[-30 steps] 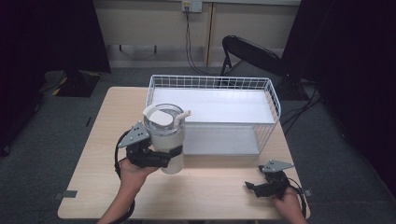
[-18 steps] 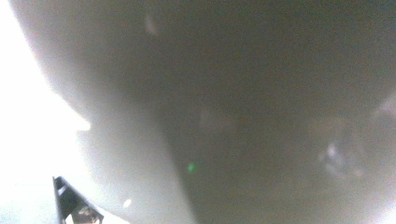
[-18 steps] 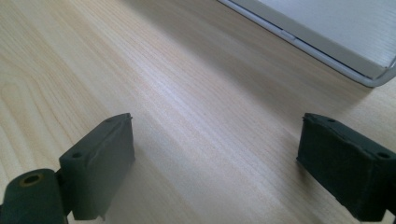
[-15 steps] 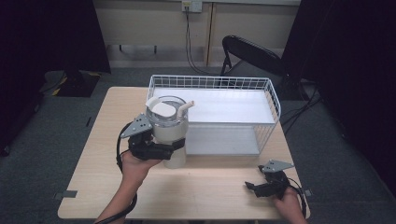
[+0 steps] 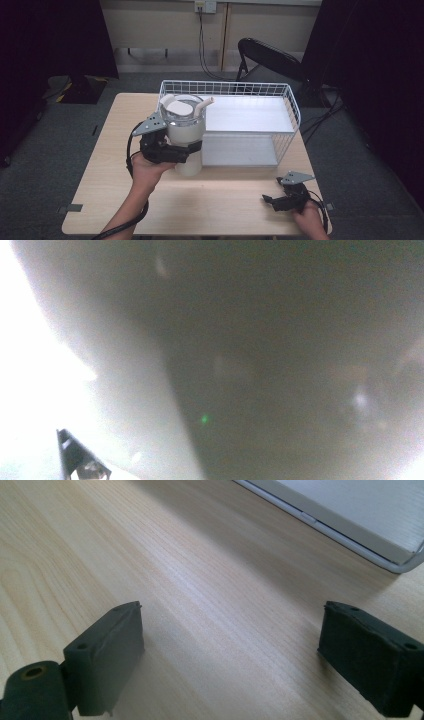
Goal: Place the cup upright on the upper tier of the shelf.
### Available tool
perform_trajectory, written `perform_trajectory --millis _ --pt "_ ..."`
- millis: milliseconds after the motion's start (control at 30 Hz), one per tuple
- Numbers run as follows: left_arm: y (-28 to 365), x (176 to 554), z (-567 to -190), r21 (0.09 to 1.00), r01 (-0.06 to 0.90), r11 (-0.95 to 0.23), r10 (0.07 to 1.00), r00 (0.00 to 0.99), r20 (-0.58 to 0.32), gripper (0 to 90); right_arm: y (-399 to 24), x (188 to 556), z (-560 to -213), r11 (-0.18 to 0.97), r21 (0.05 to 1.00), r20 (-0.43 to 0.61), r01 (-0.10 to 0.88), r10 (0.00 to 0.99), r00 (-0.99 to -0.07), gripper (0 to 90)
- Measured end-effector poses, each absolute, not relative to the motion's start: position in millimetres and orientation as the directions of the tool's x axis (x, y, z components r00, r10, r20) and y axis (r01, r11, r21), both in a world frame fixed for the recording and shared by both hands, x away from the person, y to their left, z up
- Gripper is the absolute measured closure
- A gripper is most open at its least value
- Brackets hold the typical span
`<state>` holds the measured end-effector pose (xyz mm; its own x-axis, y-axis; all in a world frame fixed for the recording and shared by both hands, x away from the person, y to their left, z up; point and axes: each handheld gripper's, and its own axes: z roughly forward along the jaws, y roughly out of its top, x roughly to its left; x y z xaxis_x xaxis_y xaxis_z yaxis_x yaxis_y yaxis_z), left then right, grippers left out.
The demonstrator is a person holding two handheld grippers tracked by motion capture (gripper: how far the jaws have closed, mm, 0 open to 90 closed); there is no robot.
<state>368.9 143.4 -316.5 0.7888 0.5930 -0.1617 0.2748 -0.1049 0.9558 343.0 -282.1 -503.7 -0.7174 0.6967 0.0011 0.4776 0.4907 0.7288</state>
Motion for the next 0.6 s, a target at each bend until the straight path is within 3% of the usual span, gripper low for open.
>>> perform_trajectory --millis 600 --pt "135 377 -276 0.954 0.263 -0.141 0.598 0.791 -0.130 10.0 -282 343 -504 0.491 0.729 0.001 0.478 0.697 -0.717 10.1"
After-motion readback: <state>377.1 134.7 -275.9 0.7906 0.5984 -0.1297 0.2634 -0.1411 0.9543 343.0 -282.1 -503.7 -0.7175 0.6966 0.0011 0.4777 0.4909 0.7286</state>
